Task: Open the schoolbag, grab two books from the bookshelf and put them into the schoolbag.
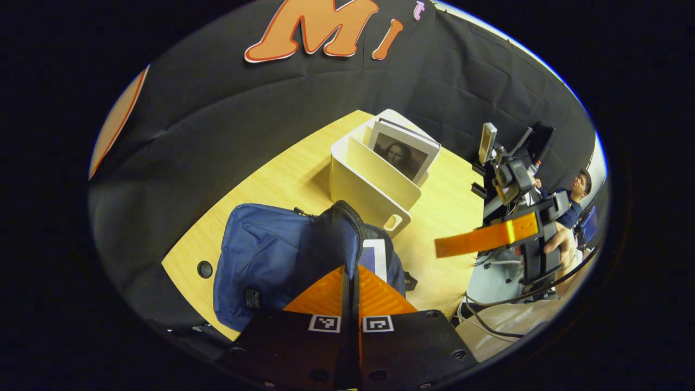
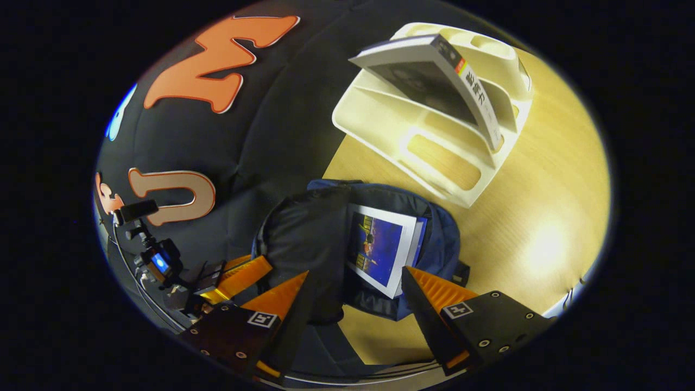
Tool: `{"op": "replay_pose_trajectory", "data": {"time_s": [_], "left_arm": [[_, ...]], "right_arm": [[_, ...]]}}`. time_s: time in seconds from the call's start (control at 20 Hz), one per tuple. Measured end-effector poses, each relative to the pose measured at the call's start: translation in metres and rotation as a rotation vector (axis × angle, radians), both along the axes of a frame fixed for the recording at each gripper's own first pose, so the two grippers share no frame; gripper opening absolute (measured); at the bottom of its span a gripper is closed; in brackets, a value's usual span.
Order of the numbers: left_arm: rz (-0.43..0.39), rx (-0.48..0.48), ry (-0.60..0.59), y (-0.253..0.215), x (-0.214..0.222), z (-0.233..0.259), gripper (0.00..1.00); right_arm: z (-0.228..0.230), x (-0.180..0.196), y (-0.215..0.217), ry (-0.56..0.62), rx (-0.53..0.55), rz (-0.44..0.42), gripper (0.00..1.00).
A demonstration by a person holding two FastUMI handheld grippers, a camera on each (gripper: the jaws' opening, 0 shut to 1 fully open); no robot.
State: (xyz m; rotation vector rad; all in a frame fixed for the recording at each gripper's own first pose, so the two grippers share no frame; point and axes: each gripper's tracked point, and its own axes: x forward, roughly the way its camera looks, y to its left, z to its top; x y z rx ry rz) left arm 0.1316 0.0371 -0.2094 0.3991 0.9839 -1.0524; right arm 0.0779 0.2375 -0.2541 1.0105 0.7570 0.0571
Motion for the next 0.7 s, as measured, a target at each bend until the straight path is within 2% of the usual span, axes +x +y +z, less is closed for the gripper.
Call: {"op": "replay_pose_trajectory", "data": {"time_s": [0.15,0.35,0.5,0.7], "left_arm": [[-0.001,-0.004,0.001,0.001,0.001,-0.002,0.00],[-0.002,-0.011,0.000,0.000,-0.001,-0.003,0.00],[-0.016,-0.007,0.000,0.000,-0.006,-0.009,0.01],[-0.011,-0.016,0.001,0.001,-0.009,-0.010,0.01]], "right_arm": [[0.020,-0.014,-0.047,-0.011,-0.107,-0.032,0.94],[0.044,-0.029,-0.107,0.017,-0.287,-0.023,0.95],[0.069,-0.020,-0.145,0.034,-0.427,-0.030,0.94],[0.098,0.000,-0.173,0.041,-0.560,0.010,0.94]]}}
